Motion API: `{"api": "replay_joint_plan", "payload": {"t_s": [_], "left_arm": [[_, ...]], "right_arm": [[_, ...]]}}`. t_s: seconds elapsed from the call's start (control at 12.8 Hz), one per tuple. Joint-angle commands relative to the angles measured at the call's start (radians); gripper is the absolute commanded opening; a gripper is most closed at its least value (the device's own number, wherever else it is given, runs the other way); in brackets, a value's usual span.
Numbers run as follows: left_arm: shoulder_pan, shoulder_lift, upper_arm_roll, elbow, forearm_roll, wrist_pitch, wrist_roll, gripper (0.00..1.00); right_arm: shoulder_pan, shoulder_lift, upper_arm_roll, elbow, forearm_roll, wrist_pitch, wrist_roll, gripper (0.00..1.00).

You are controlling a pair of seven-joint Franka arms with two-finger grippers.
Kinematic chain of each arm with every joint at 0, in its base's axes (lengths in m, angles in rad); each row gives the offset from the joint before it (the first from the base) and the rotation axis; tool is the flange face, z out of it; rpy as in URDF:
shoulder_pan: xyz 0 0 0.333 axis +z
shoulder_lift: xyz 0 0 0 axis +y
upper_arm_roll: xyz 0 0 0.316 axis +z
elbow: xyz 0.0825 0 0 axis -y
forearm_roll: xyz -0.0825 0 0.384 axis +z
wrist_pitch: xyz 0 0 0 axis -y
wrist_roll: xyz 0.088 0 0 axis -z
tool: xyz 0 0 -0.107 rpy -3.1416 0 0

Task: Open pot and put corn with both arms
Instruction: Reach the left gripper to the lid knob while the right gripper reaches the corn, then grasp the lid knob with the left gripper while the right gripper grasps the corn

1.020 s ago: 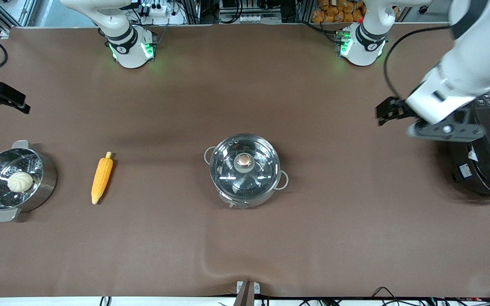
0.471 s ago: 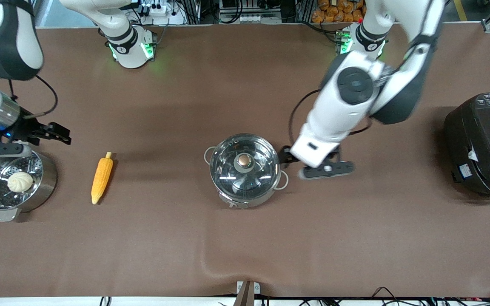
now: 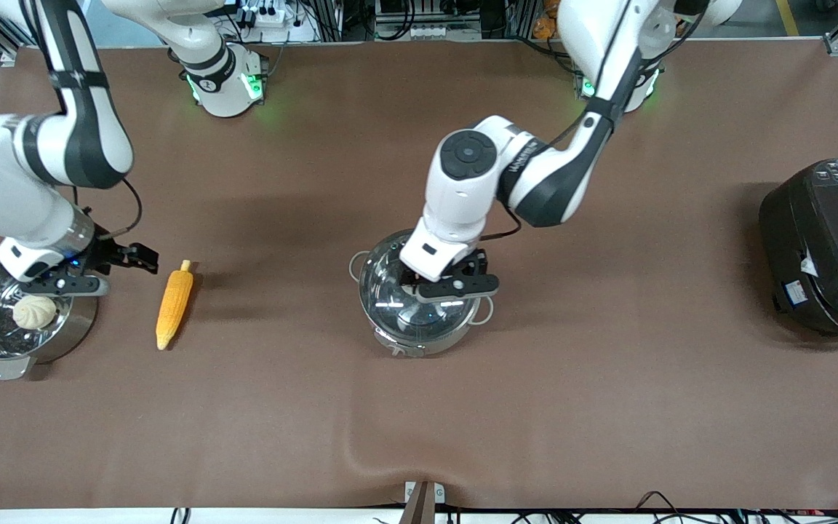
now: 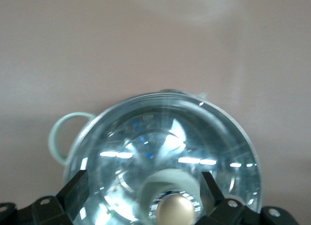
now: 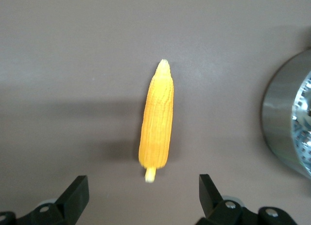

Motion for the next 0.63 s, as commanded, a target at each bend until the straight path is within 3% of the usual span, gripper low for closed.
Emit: {"api": "replay_joint_plan", "payload": {"t_s": [0.0,0.31,0.55], "left_arm": [[-0.057,0.051,0.05,0.054,0.024,0.034,-0.035,1.0],[-0.077,0.077,0.044,0.048,0.024,0.034,-0.026,1.0],[-0.083,0.074,0.039,0.038,0.009,0.014,-0.031,0.97]], "right_arm": [[-0.004,0.021,0.001,-0.114,0.014,0.167,0.01,1.0],[-0.028,0.176,0.001,-0.126,0.014,0.351,-0.004,1.0],[-0.028,0.294,0.001,-0.035,0.016,0.356,0.013,1.0]]}}
